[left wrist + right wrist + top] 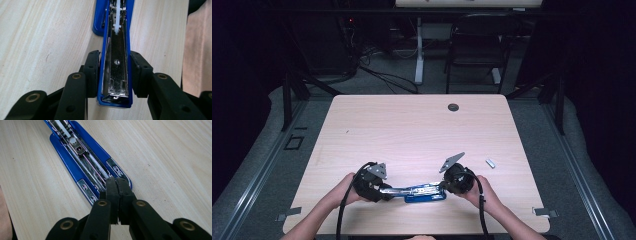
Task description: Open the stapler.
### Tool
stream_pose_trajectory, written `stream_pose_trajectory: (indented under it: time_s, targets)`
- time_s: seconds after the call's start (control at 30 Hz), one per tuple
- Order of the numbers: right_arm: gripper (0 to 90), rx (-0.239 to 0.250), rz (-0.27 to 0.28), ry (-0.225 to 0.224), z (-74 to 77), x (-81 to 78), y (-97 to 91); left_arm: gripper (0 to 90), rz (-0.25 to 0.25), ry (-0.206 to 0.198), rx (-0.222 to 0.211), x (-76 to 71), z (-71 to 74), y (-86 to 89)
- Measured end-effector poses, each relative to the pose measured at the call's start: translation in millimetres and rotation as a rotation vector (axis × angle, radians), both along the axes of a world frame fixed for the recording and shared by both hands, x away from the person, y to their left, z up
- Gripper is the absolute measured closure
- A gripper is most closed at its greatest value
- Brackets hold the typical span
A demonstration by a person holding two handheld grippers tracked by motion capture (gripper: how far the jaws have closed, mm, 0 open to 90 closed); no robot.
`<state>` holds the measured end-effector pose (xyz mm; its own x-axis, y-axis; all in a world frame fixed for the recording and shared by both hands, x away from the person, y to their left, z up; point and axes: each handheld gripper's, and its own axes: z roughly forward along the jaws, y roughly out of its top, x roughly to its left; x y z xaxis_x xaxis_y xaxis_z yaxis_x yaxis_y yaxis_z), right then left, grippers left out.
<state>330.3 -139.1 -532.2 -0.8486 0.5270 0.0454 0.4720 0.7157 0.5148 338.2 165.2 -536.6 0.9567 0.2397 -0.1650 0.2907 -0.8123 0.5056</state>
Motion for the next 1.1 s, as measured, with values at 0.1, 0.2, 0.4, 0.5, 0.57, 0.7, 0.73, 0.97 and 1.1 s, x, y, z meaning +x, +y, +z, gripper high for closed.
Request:
stream_pose_trajectory:
  time_s: [0.1,0.2,0.4,0.5,0.57,0.7,0.73,0.97,1.1]
  targets:
    - [89.8,-0.001,0.0,0.001,0.1,0.1,-0.1,63.5,-0.003,0.015,-0.014,1.3,-3.1,0.8]
    - [89.8,-0.002,-0.003,0.001,0.2,-0.1,0.1,63.4,-0.008,0.03,-0.005,2.9,-6.2,1.0]
    - [89.8,-0.013,-0.013,-0.002,0.8,-1.1,1.8,63.2,-0.023,0.038,0.023,6.3,-11.9,-1.5]
    - [89.7,-0.017,-0.02,-0.001,1.0,-2.0,3.1,63.1,-0.034,0.048,0.021,8.3,-13.2,-1.8]
    - [89.7,-0.023,-0.02,-0.007,1.3,-2.5,4.0,63.1,-0.036,0.038,0.03,8.6,-13.0,-2.1]
    - [89.8,-0.038,-0.029,0.005,2.5,-2.6,4.4,62.9,-0.046,0.034,0.031,10.8,-13.3,-2.5]
    - [89.8,-0.038,-0.033,0.01,2.6,-2.5,4.4,62.8,-0.05,0.036,0.026,11.8,-13.8,-2.4]
    - [90.0,-0.03,-0.045,0.033,2.6,-2.0,4.0,62.4,-0.062,0.033,0.02,14.9,-14.0,-3.4]
    - [89.9,-0.019,-0.034,0.015,5.8,-3.5,3.8,62.5,-0.063,0.035,0.023,14.4,-14.3,-3.3]
